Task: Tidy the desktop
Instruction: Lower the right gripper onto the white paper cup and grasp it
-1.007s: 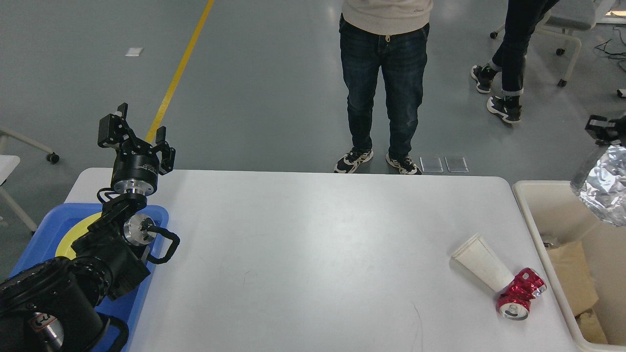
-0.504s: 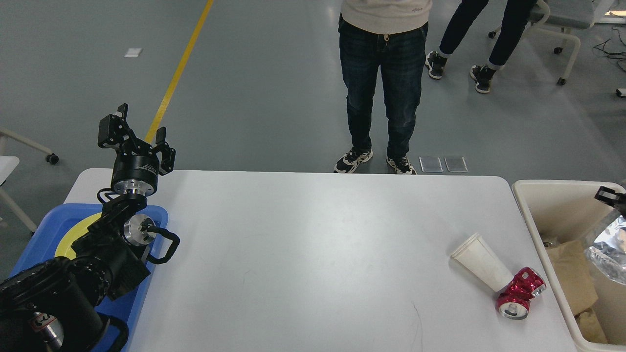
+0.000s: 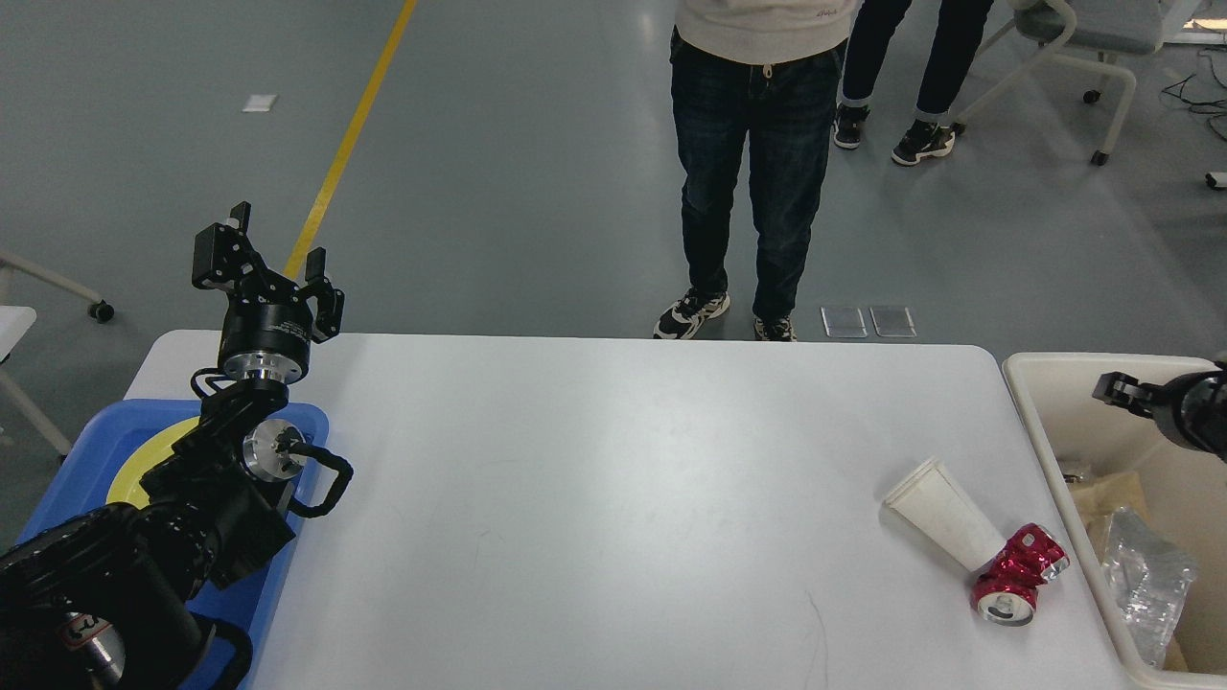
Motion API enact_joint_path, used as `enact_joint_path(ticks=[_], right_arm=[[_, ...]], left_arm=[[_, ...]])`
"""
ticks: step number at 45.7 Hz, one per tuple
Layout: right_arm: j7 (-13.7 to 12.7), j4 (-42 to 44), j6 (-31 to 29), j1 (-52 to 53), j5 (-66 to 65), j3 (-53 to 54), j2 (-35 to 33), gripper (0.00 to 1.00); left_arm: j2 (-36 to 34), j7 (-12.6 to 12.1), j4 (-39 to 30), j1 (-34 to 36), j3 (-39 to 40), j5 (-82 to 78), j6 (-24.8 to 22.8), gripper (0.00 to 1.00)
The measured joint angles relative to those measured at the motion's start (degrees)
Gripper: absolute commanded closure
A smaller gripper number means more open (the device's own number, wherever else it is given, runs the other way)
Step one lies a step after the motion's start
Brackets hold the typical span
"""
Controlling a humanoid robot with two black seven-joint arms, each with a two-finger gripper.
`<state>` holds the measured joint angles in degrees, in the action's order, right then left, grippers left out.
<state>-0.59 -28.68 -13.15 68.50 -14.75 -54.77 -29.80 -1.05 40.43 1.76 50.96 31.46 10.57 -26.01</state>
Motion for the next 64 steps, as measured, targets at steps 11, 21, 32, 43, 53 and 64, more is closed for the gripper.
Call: enact_joint_path(ticks=[11, 21, 32, 43, 53, 64], right_arm=[[0.2, -28.7, -2.0, 27.1, -6.5, -10.4, 1.7, 0.00], [0.3, -45.0, -9.2, 43.6, -14.6, -10.5, 2.6, 0.00], [0.3, -52.7, -11.8, 47.9, -19.9, -9.9, 2.9, 0.00], [0.0, -49.6, -2.1, 34.0, -29.1, -9.3, 4.1, 0.00], [-0.4, -42.7, 3.1, 20.2, -30.7, -9.6, 9.3, 0.00], [-0.4, -32.5, 5.3, 10.5, -30.8, -9.7, 13.1, 0.00]], left_arm=[[0.0, 0.0, 0.0, 0.0, 0.0, 0.0, 0.0, 0.04], [0.0, 0.0, 0.0, 0.0, 0.0, 0.0, 0.0, 0.04], [0.0, 0.0, 0.0, 0.0, 0.0, 0.0, 0.0, 0.04], [0.0, 0.0, 0.0, 0.0, 0.0, 0.0, 0.0, 0.04], [0.0, 0.0, 0.0, -0.1, 0.0, 0.0, 0.0, 0.04], [0.0, 0.0, 0.0, -0.1, 0.0, 0.0, 0.0, 0.04]])
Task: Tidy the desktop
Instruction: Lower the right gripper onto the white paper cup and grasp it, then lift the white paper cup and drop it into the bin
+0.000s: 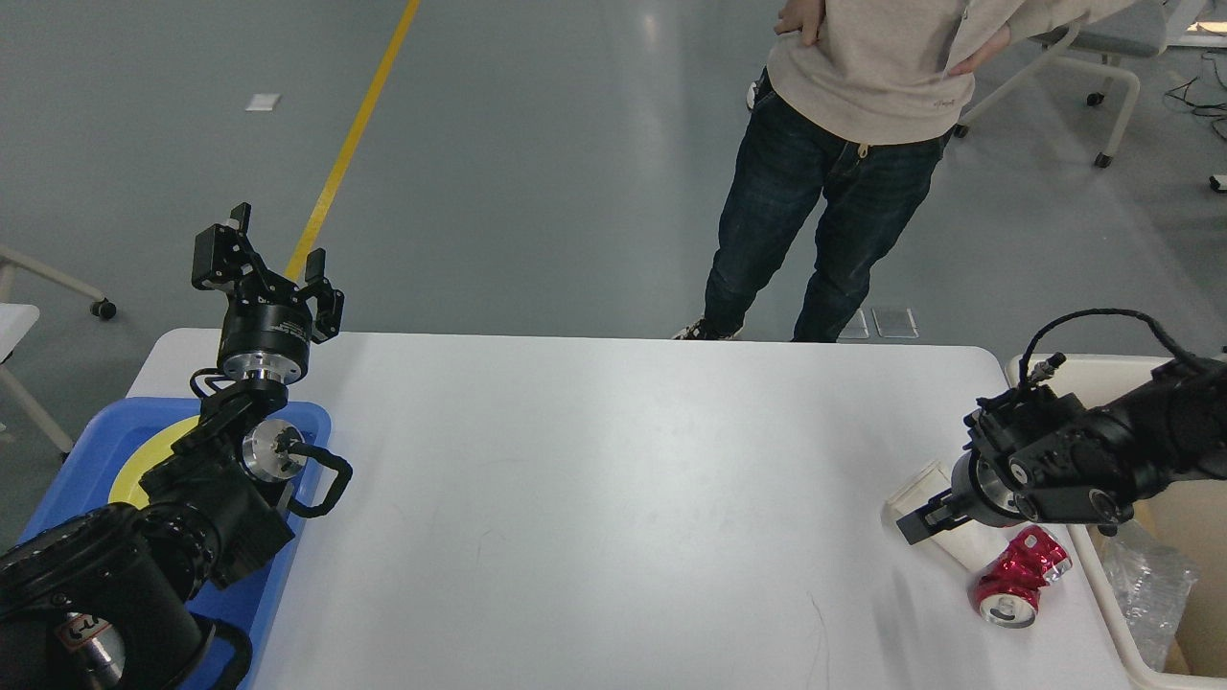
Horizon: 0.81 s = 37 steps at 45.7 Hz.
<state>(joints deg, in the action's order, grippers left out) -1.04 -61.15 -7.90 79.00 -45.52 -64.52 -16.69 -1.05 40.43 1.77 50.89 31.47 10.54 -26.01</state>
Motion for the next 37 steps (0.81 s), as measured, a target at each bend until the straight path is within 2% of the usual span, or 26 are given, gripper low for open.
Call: enact_joint_path(ticks=[7, 12, 13, 14, 16, 17, 18, 21, 23, 37], right_arm=[[0.0, 7.3, 0.2, -5.5, 0.0, -0.2, 3.2, 0.00], [0.0, 8.8, 0.2, -6.9, 0.1, -0.3, 3.6, 0.05], [0.0, 8.9, 0.2, -7.0, 0.1, -0.3, 3.6, 0.11], [0.0, 9.0, 0.2, -7.0, 0.1, -0.3, 3.7, 0.23], [0.0, 9.0, 0.2, -7.1, 0.1, -0.4, 3.7, 0.61], [-0.1, 9.1, 0.3, -7.1, 0.1, -0.3, 3.7, 0.77], [-0.1, 9.1, 0.3, -7.1, 0.1, -0.3, 3.7, 0.85], [-0.1, 9.1, 0.3, -7.1, 0.2, -0.4, 3.7, 0.90], [-0.1, 9.1, 0.3, -7.1, 0.4, -0.4, 3.7, 1.00], [-0.1, 11.1, 0.7, -7.9, 1.3, 0.4, 3.4, 1.00]], left_arm=[[0.1, 0.0, 0.0, 0.0, 0.0, 0.0, 0.0, 0.04], [0.2, 0.0, 0.0, 0.0, 0.0, 0.0, 0.0, 0.04], [0.2, 0.0, 0.0, 0.0, 0.0, 0.0, 0.0, 0.04], [0.3, 0.0, 0.0, 0.0, 0.0, 0.0, 0.0, 0.04], [0.3, 0.0, 0.0, 0.0, 0.0, 0.0, 0.0, 0.04], [0.3, 0.0, 0.0, 0.0, 0.0, 0.0, 0.0, 0.04], [0.3, 0.0, 0.0, 0.0, 0.0, 0.0, 0.0, 0.04], [0.3, 0.0, 0.0, 0.0, 0.0, 0.0, 0.0, 0.04], [0.3, 0.0, 0.0, 0.0, 0.0, 0.0, 0.0, 0.04], [0.3, 0.0, 0.0, 0.0, 0.0, 0.0, 0.0, 0.04]])
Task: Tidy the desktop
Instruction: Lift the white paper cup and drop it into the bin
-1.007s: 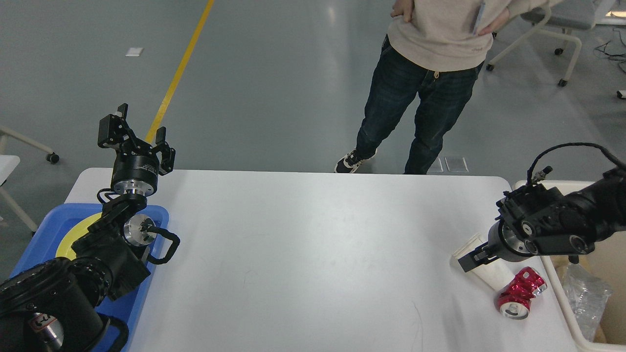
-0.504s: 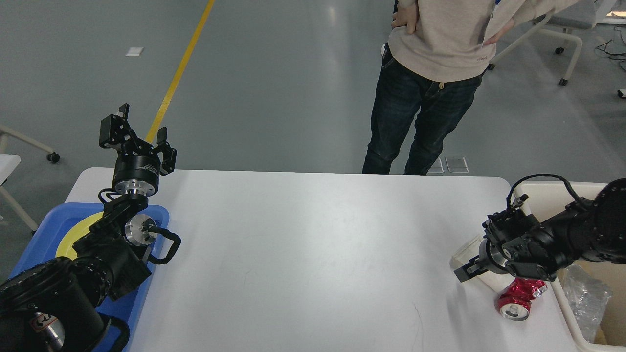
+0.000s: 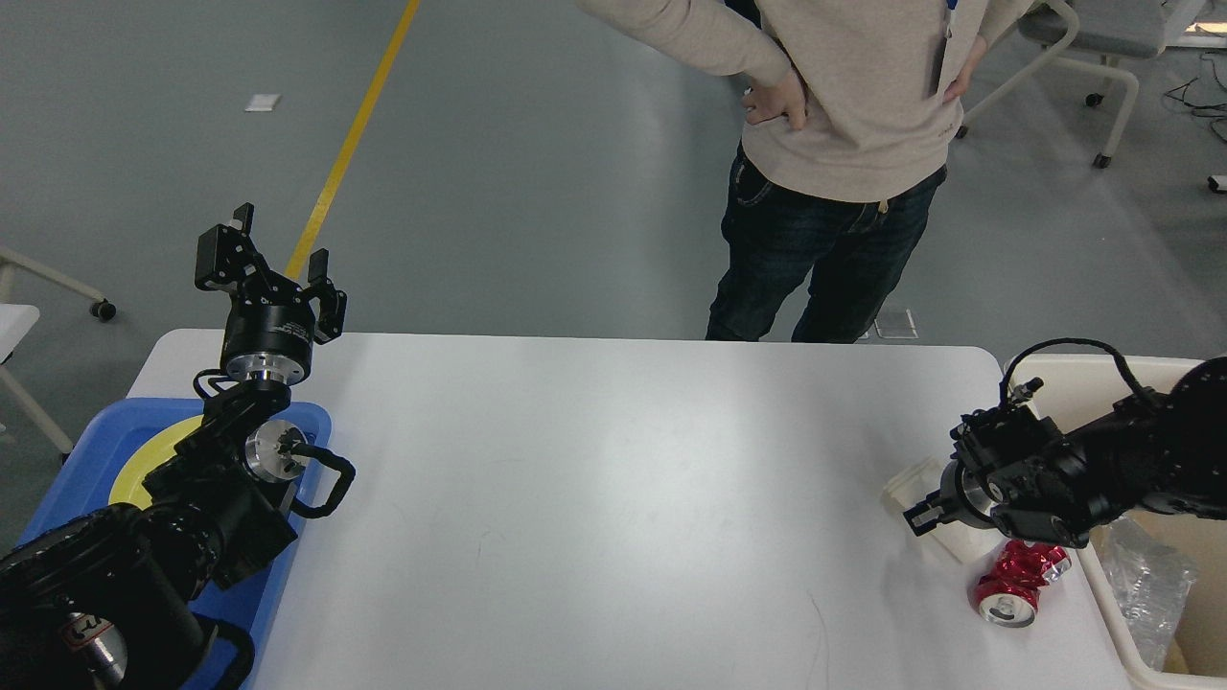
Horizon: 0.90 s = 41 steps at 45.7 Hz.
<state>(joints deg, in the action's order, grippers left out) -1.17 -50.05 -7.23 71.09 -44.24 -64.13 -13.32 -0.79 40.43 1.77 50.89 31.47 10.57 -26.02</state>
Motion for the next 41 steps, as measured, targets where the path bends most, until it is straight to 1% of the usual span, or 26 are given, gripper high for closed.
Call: enact_joint_path(ticks=[5, 9, 14, 18, 21, 24, 29, 32, 36, 41], right_arm=[[0.0, -0.9, -0.6, 1.8, 0.9, 0.1, 0.1, 1.00], [0.3, -3.9, -1.0, 6.1, 1.7, 0.5, -1.2, 1.00], [0.7, -10.6, -1.3, 13.7, 2.4, 1.3, -6.0, 1.00], [0.8, -16.4, -2.8, 19.8, 2.6, 3.2, -10.4, 1.00], [0.8, -20.0, -6.3, 24.7, 2.8, 5.2, -14.3, 1.00], [0.8, -21.9, -12.0, 30.0, 3.6, 7.9, -17.9, 1.00], [0.8, -22.5, -22.3, 37.1, 8.0, 12.5, -23.5, 1.00], [0.6, -22.2, -26.5, 40.4, 10.6, 14.8, -26.6, 1.00], [0.5, -21.7, -29.0, 43.5, 11.9, 16.3, -29.5, 1.00], [0.5, -20.7, -29.3, 44.3, 12.2, 16.4, -30.8, 1.00]], left_arm=[[0.0, 0.0, 0.0, 0.0, 0.0, 0.0, 0.0, 0.04], [0.0, 0.0, 0.0, 0.0, 0.0, 0.0, 0.0, 0.04], [0.0, 0.0, 0.0, 0.0, 0.0, 0.0, 0.0, 0.04], [0.0, 0.0, 0.0, 0.0, 0.0, 0.0, 0.0, 0.04], [0.0, 0.0, 0.0, 0.0, 0.0, 0.0, 0.0, 0.04], [0.0, 0.0, 0.0, 0.0, 0.0, 0.0, 0.0, 0.04], [0.0, 0.0, 0.0, 0.0, 0.0, 0.0, 0.0, 0.04], [0.0, 0.0, 0.0, 0.0, 0.0, 0.0, 0.0, 0.04], [0.0, 0.0, 0.0, 0.0, 0.0, 0.0, 0.0, 0.04], [0.0, 0.0, 0.0, 0.0, 0.0, 0.0, 0.0, 0.04]])
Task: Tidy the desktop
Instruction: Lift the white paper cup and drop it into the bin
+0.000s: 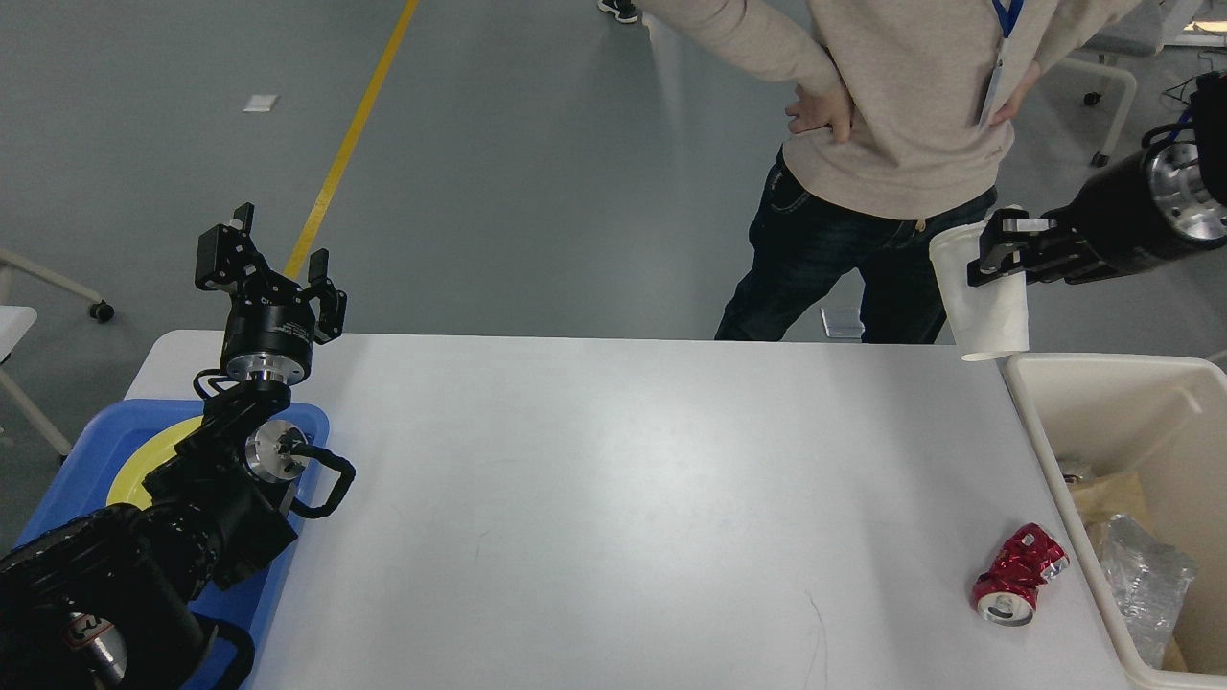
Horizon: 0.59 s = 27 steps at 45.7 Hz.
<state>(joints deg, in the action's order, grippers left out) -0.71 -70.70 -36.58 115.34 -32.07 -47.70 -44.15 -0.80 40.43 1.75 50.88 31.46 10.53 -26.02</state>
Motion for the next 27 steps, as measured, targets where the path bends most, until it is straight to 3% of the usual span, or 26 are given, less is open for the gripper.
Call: enact_joint_path(ticks=[8, 20, 27], right_arm=[[-0.1, 9.6, 4.3, -7.9, 0.7, -0.6, -0.1, 1.00], [0.0, 28.9, 24.5, -32.4, 2.1, 1.3, 0.9, 1.00], [0.2, 36.3, 30.5, -44.6, 5.7, 2.3, 3.1, 1.00]], left_arm=[[0.0, 0.0, 0.0, 0.0, 0.0, 0.0, 0.0, 0.04], [0.0, 0.0, 0.0, 0.0, 0.0, 0.0, 0.0, 0.04], [0.0, 0.0, 0.0, 0.0, 0.0, 0.0, 0.0, 0.04]])
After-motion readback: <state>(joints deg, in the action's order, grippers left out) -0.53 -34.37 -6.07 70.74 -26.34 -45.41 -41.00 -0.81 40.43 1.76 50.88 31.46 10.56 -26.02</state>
